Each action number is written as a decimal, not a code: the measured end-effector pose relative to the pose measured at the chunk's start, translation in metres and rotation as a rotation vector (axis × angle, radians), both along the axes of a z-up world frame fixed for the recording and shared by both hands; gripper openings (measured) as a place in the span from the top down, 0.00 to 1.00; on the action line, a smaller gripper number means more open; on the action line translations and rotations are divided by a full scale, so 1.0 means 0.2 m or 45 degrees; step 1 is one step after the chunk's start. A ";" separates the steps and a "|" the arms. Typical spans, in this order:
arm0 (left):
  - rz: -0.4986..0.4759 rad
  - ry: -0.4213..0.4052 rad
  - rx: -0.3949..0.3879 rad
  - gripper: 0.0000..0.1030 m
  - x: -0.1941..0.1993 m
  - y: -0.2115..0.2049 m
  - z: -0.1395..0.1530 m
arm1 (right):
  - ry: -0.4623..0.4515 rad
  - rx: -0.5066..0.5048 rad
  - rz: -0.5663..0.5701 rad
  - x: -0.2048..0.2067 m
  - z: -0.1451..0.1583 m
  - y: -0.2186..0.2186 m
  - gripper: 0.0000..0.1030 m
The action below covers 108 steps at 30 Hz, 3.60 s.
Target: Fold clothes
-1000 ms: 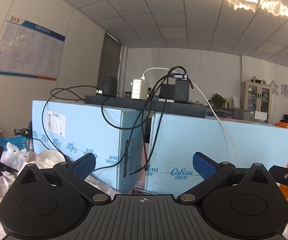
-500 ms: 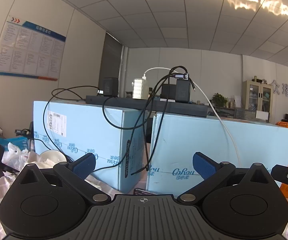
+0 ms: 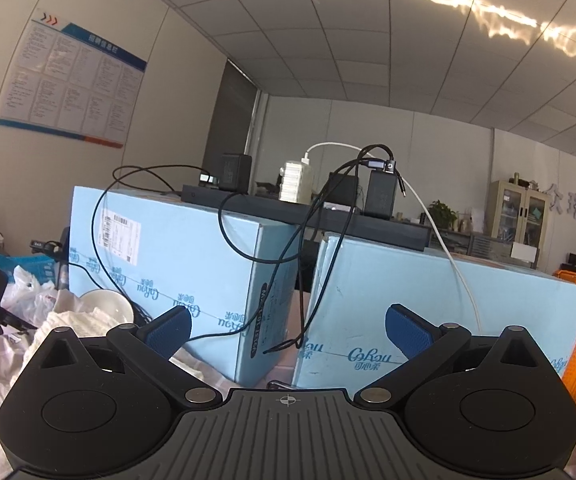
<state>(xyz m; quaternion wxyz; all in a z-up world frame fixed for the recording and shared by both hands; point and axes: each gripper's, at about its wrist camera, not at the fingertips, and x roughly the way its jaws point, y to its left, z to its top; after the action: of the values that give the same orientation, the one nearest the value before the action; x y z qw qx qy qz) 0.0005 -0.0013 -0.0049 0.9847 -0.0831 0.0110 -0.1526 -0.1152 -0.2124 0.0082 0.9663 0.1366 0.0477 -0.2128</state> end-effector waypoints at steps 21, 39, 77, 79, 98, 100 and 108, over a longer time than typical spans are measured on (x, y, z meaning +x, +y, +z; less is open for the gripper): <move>-0.266 0.028 0.051 0.00 -0.01 -0.24 -0.09 | 0.058 -0.125 -0.271 -0.30 -0.01 -0.15 0.00; -0.762 0.210 0.236 0.00 -0.16 -0.69 -0.31 | -0.048 -0.025 -0.489 -0.79 -0.19 -0.65 0.00; -1.673 1.080 -0.532 0.00 -0.08 -1.70 -0.68 | -0.188 0.709 -0.198 -0.95 -0.68 -1.88 0.00; -1.652 1.026 -0.494 0.00 -0.09 -1.72 -0.66 | -0.252 0.748 -0.155 -0.99 -0.68 -1.87 0.00; -1.427 0.506 -0.140 0.80 -0.18 -1.74 -0.70 | -0.218 0.389 -0.440 -0.97 -0.58 -1.58 0.88; -1.434 0.520 -0.164 0.82 -0.17 -1.72 -0.70 | -0.299 0.377 -0.390 -0.99 -0.55 -1.54 0.89; -1.448 0.455 -0.220 0.84 -0.24 -1.58 -0.60 | -0.585 0.432 -0.127 -1.07 -0.53 -1.49 0.91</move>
<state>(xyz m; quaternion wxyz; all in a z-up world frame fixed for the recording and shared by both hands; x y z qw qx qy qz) -0.0469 -0.3169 -0.1240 0.7212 -0.1684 0.2065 -0.6394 -0.3284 -0.5096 -0.0981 0.9034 0.3433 -0.1444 -0.2126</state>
